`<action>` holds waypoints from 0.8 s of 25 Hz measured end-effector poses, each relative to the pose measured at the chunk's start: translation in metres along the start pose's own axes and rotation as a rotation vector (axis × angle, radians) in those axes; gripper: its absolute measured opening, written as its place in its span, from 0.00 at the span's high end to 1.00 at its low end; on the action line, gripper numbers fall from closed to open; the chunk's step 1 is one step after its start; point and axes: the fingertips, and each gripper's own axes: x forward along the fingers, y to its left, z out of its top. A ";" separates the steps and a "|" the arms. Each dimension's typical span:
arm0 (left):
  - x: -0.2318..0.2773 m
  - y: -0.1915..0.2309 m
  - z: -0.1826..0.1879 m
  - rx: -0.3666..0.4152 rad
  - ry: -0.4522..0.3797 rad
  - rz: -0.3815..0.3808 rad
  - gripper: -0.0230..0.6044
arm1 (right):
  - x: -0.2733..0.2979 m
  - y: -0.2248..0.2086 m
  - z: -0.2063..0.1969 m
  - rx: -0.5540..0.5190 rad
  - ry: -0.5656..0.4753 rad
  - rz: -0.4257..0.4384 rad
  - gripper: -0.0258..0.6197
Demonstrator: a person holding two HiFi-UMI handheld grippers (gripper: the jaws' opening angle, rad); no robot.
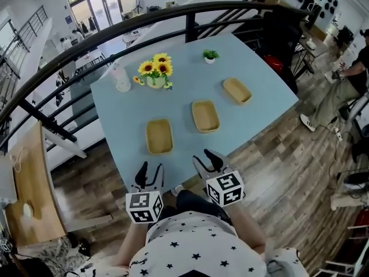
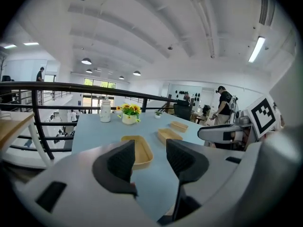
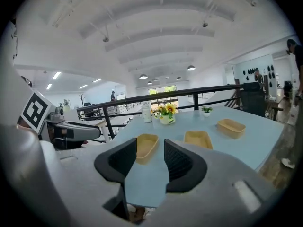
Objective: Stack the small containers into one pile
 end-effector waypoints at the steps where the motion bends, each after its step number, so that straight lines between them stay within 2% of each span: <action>1: 0.000 0.005 0.000 -0.006 0.000 0.010 0.66 | 0.006 0.002 0.001 -0.004 0.006 0.009 0.71; 9: 0.009 0.044 0.003 -0.029 -0.004 0.069 0.66 | 0.062 0.013 0.009 -0.029 0.029 0.061 0.71; 16: 0.025 0.063 0.012 -0.003 0.012 0.055 0.66 | 0.109 0.016 0.015 -0.034 0.053 0.076 0.71; 20: 0.032 0.081 0.014 -0.016 0.017 0.068 0.66 | 0.132 0.018 0.011 -0.039 0.082 0.079 0.71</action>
